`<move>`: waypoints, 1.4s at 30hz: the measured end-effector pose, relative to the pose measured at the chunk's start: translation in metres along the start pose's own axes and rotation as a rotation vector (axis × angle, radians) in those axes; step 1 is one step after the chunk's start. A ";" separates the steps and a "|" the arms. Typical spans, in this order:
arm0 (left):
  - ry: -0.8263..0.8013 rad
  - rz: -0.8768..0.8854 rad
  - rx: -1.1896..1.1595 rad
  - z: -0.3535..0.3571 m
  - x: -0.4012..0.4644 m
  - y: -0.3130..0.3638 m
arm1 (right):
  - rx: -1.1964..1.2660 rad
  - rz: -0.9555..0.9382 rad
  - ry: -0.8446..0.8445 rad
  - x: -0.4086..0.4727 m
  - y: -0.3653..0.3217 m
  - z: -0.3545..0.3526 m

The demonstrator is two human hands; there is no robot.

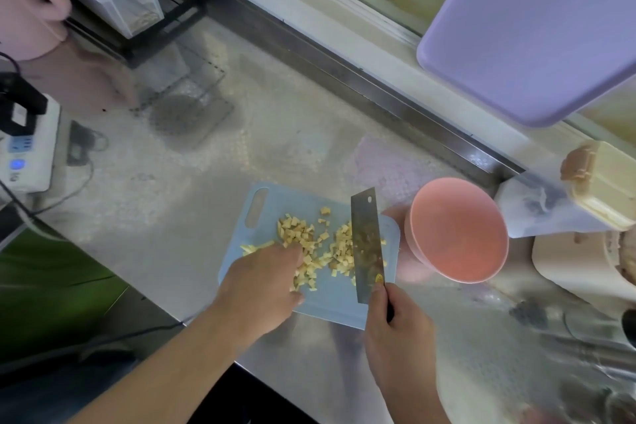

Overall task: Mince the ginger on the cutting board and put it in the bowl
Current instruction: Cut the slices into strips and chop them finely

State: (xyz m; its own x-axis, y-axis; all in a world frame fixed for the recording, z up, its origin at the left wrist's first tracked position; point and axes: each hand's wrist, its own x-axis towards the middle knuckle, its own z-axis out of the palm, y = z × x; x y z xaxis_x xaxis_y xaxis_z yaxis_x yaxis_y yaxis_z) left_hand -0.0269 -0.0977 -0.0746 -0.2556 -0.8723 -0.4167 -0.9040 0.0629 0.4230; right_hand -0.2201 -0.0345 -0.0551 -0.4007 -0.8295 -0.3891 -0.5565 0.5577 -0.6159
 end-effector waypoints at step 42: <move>0.124 0.014 -0.016 0.028 -0.010 0.003 | 0.016 -0.069 0.008 -0.011 0.015 0.010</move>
State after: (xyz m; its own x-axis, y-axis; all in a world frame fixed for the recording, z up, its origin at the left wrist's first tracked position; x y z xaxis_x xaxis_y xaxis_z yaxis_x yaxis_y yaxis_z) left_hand -0.0363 -0.0754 -0.0917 -0.2230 -0.9248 -0.3081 -0.8948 0.0688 0.4411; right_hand -0.2166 -0.0179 -0.0670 -0.3673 -0.8657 -0.3402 -0.5713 0.4986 -0.6520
